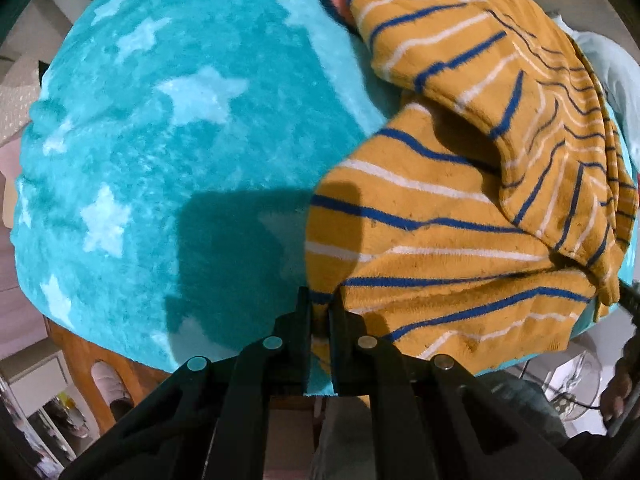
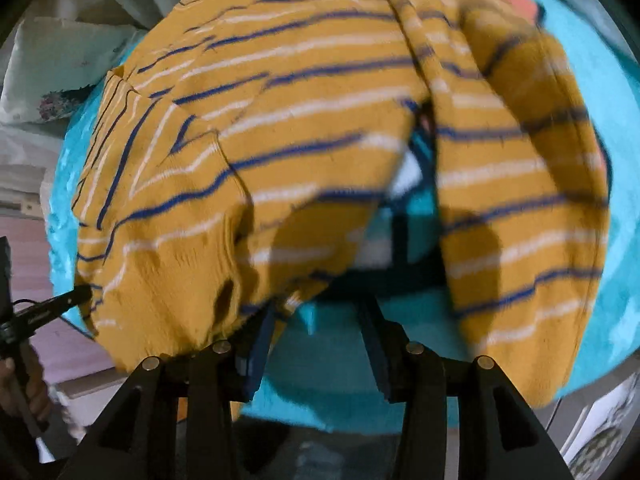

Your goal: Fold small clothes

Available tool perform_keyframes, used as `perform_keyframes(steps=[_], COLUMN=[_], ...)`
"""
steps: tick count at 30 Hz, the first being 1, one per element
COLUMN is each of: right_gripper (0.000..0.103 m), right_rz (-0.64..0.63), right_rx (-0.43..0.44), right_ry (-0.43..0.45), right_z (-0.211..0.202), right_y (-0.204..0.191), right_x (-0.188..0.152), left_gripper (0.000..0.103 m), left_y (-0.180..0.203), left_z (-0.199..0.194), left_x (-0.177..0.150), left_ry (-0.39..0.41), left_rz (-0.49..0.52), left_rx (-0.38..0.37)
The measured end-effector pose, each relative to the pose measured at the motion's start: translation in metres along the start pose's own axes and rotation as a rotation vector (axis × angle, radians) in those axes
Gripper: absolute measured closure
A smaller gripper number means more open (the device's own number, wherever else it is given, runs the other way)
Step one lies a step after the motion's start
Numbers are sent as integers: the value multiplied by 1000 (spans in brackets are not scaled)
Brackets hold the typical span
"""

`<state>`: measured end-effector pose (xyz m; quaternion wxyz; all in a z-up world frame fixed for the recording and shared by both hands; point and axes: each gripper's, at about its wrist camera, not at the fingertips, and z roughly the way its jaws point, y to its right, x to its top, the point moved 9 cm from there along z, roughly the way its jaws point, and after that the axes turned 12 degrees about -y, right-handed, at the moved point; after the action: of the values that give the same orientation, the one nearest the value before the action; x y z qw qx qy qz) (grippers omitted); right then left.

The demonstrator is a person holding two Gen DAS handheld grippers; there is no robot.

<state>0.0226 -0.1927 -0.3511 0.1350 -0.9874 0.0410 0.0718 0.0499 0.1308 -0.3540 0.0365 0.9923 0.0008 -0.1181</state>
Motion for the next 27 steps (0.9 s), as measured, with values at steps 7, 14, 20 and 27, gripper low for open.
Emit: perform_keyframes(steps=[7, 14, 20, 27], right_gripper=[101, 102, 103, 43], right_rz=[15, 63, 147, 182], right_rx=[24, -48, -77, 94], right_ry=[4, -1, -72, -18], right_z=[-42, -73, -28, -25], right_y=[-2, 25, 44, 41], right_x=[-21, -47, -49, -37], left_gripper=[96, 95, 95, 62], left_y=[25, 49, 74, 56], left_z=[-14, -21, -17, -16], left_x=[-11, -26, -49, -59], left_ry=[15, 11, 1, -12], left_rz=[72, 123, 212, 170], left_rx=[25, 27, -8, -77])
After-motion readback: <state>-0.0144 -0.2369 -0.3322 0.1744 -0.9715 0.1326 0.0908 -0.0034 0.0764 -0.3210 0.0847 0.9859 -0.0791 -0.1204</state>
